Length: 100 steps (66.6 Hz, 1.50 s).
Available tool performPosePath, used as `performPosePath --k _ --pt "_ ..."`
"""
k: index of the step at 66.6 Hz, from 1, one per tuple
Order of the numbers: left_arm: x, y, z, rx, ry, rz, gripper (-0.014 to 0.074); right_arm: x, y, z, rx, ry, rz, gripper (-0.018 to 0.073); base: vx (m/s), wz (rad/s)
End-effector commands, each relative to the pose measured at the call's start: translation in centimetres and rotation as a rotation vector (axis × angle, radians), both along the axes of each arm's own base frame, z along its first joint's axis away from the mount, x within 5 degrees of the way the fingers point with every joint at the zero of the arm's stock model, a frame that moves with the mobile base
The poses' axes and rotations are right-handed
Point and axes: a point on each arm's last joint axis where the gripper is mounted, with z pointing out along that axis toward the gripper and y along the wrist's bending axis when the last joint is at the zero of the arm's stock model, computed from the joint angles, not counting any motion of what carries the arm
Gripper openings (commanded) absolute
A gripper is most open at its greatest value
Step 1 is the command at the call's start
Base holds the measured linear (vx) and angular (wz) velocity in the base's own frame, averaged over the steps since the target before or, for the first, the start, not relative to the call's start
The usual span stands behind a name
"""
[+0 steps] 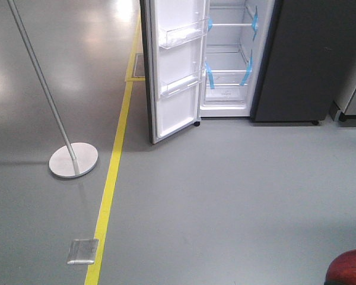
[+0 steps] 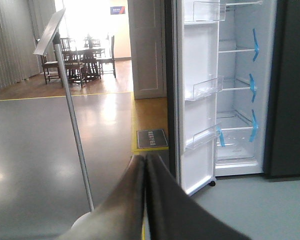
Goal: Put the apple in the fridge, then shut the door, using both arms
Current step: 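Drive the base forward along the yellow line toward the refrigerator, then drive the base up to the open refrigerator door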
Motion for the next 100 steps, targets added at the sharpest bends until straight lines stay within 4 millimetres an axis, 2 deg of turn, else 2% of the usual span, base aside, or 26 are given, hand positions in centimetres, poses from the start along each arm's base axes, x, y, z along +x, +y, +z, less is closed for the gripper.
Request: performPosePath --k 1,100 --pt "-0.28 0.00 1.34 -0.008 -0.107 0.000 -0.0006 0.37 0.07 1.26 0.038 -0.072 -0.020 0.0085 0.23 -0.03" --pt "-0.28 0.00 1.34 -0.008 -0.107 0.000 -0.0006 0.37 0.07 1.26 0.038 -0.072 -0.020 0.0085 0.21 -0.01"
